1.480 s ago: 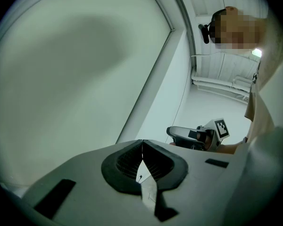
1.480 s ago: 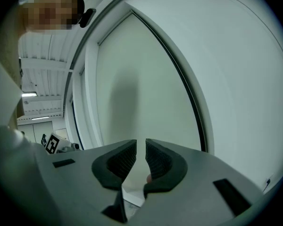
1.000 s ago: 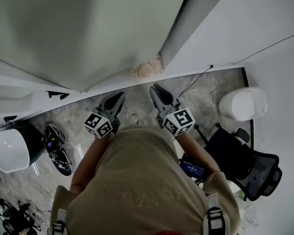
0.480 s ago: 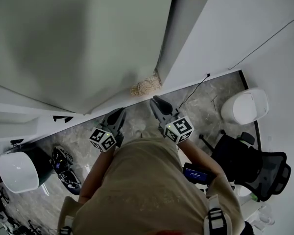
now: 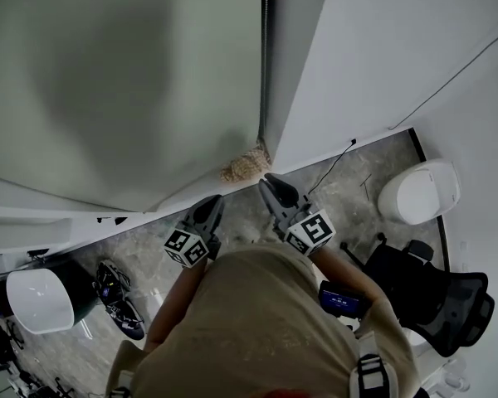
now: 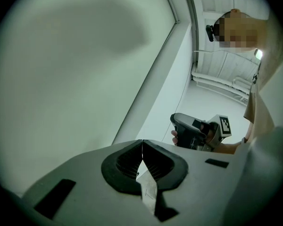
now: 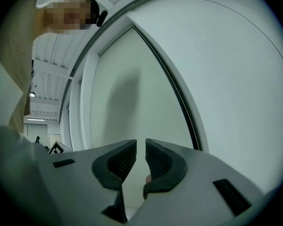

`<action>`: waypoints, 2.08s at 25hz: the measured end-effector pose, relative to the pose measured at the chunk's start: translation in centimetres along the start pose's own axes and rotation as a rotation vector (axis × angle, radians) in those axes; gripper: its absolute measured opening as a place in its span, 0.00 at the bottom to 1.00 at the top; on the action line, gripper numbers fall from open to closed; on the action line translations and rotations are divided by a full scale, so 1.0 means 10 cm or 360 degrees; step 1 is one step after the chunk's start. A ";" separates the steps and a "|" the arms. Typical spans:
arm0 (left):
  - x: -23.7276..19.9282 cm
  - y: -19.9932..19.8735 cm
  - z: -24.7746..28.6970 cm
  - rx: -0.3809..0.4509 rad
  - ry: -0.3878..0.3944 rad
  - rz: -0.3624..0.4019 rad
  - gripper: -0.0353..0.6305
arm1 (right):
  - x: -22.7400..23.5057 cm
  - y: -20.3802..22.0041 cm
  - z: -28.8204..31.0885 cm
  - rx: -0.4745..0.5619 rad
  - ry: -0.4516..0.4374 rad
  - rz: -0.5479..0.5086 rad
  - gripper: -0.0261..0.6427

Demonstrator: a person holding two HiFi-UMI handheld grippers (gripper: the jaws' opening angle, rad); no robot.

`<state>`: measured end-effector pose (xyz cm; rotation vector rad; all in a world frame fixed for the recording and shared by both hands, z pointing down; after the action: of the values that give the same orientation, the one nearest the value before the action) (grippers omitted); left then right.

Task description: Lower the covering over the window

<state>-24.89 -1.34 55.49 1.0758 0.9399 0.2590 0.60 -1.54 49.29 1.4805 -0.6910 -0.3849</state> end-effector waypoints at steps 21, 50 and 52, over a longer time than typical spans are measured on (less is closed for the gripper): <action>0.34 0.14 1.40 -0.0050 0.0029 -0.0027 0.08 | 1.15 -0.22 -0.39 0.0091 -0.0150 0.0153 0.11; -0.56 -1.66 3.17 -0.0047 0.0178 0.0511 0.28 | 1.24 -0.25 0.49 0.0077 0.0044 0.0112 0.11; -0.63 -1.73 3.26 -0.0066 0.0210 0.0540 0.28 | 1.21 -0.27 0.58 0.0091 0.0090 0.0099 0.11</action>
<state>-8.14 -34.25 49.10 1.1886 0.8611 0.6328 6.47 -13.87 48.63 1.5143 -0.7065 -0.2765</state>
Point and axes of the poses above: the fingertips, and each gripper's own axes: z forward along the fingers, x to its right, y out of its underside, the point moved 10 cm from there along -z, backward along the fingers, and after that the axes turned 4 degrees about -z, right-handed, at the moved point
